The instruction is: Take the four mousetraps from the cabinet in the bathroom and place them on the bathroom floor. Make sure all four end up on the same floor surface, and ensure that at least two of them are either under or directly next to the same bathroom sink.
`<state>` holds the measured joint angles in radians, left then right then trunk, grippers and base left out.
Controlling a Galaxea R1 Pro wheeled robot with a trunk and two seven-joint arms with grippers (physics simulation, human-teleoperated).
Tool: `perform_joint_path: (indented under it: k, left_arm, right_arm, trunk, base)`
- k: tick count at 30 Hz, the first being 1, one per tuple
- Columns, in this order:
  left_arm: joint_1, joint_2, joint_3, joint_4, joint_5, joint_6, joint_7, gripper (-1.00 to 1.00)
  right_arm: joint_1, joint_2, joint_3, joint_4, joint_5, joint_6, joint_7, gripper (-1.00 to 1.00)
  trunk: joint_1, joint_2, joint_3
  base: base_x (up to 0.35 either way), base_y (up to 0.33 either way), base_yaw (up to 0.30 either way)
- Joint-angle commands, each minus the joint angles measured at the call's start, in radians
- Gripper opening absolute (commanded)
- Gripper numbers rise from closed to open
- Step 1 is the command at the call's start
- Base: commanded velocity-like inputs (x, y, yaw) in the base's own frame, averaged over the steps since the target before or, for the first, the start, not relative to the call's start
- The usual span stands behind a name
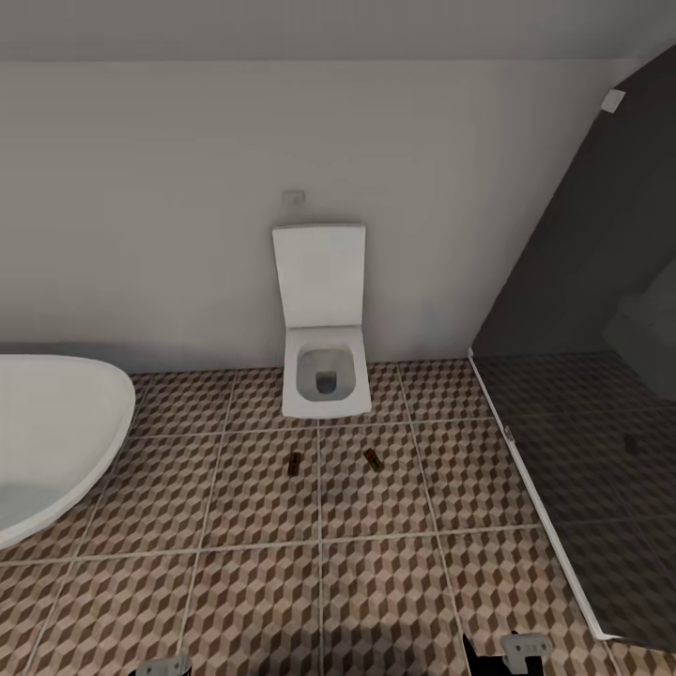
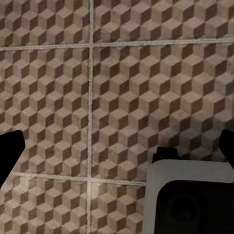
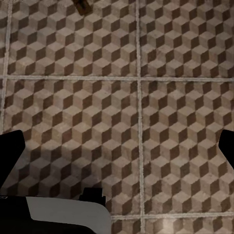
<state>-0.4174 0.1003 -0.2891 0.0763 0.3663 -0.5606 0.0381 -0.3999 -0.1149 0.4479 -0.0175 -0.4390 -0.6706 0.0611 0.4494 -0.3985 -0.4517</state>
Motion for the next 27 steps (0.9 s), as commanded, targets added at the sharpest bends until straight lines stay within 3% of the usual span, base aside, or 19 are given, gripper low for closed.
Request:
perform_joint_path:
  k: [1,27]
  left_arm:
    - [-0.001,-0.001,-0.008,0.003,0.002,-0.005,0.004,1.0]
    - [-0.001,-0.002,-0.008,0.003,0.002,-0.004,0.003,1.0]
  right_arm:
    - [0.0,0.0,0.005,0.001,-0.01,-0.003,0.006,1.0]
    - [0.0,0.0,0.005,0.001,-0.01,-0.003,0.006,1.0]
  trunk:
    - [0.001,-0.002,0.0]
    - [0.001,-0.002,0.042]
  base:
    - [0.0,0.0,0.0]
    - [0.0,0.0,0.0]
